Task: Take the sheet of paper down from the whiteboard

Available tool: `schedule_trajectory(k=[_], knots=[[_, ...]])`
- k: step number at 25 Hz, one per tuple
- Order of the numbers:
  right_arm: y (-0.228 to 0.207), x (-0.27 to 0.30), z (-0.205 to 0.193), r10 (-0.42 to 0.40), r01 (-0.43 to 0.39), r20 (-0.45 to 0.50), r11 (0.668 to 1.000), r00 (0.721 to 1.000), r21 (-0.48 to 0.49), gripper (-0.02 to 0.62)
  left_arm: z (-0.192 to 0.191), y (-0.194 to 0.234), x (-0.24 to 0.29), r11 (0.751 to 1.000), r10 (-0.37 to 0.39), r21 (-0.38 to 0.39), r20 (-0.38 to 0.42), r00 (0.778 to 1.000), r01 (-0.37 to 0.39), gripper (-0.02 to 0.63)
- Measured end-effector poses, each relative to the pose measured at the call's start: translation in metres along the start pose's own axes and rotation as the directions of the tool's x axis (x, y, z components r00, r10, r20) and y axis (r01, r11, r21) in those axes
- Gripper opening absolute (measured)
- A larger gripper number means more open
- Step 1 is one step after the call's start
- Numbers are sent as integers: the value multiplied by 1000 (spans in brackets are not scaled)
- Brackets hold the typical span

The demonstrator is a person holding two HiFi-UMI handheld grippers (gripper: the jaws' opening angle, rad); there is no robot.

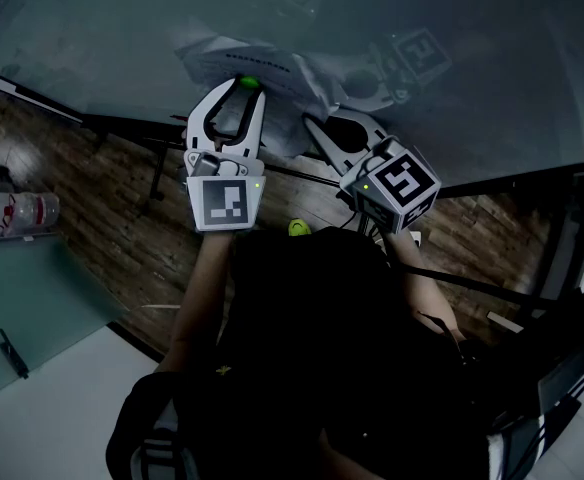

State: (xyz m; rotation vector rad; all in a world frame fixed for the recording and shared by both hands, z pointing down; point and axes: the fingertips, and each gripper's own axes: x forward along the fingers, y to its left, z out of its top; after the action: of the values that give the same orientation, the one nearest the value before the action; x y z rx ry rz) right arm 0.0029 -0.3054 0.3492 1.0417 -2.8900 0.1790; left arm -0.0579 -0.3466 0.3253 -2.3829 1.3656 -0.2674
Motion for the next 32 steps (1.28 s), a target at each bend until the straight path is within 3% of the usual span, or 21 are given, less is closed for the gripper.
schedule_trajectory(k=[18, 32], knots=[[5, 0, -2, 28, -29, 12, 999, 1000, 36, 17, -10, -11, -32, 999, -33, -8, -39, 999, 33, 130], [1, -4, -8, 16, -16, -9, 998, 1000, 56, 17, -23, -14, -44, 990, -97, -106, -66, 993, 90, 130]])
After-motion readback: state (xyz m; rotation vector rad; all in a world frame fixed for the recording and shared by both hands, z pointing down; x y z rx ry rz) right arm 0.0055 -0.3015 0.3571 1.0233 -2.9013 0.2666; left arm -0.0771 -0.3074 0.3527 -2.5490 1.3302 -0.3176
